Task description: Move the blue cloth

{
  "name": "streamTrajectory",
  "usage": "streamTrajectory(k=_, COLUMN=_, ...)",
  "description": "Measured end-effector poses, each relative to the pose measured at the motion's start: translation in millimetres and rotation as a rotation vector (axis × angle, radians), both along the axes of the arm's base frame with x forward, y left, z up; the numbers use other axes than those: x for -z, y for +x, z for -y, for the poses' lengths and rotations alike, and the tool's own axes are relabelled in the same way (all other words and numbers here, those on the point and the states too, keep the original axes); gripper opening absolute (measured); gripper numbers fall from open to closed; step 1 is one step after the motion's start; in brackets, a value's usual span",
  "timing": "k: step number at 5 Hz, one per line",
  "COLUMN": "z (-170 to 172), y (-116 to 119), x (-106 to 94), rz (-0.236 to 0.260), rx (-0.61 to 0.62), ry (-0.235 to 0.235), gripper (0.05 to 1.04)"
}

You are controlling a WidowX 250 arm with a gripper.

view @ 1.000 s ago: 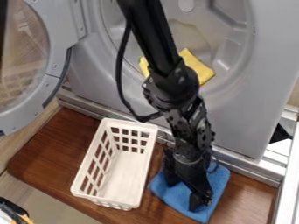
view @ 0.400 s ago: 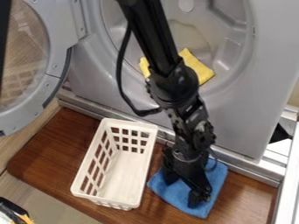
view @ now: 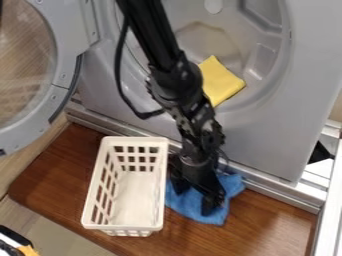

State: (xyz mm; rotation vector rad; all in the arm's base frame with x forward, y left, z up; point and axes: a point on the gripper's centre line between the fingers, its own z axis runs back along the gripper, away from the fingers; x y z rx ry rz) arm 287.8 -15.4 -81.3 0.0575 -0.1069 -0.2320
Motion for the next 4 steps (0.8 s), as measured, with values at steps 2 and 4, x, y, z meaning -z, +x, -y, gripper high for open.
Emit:
streamTrajectory(k=2, z=-52.3, y=2.2, x=-0.3, rz=0.003, rx=-0.142, ry=0.033, gripper=1.001)
streamTrajectory(k=4, z=-91.2, y=-18.4, x=-2.3, rz=-0.014, rx=-0.298, ry=0.049, gripper=1.001)
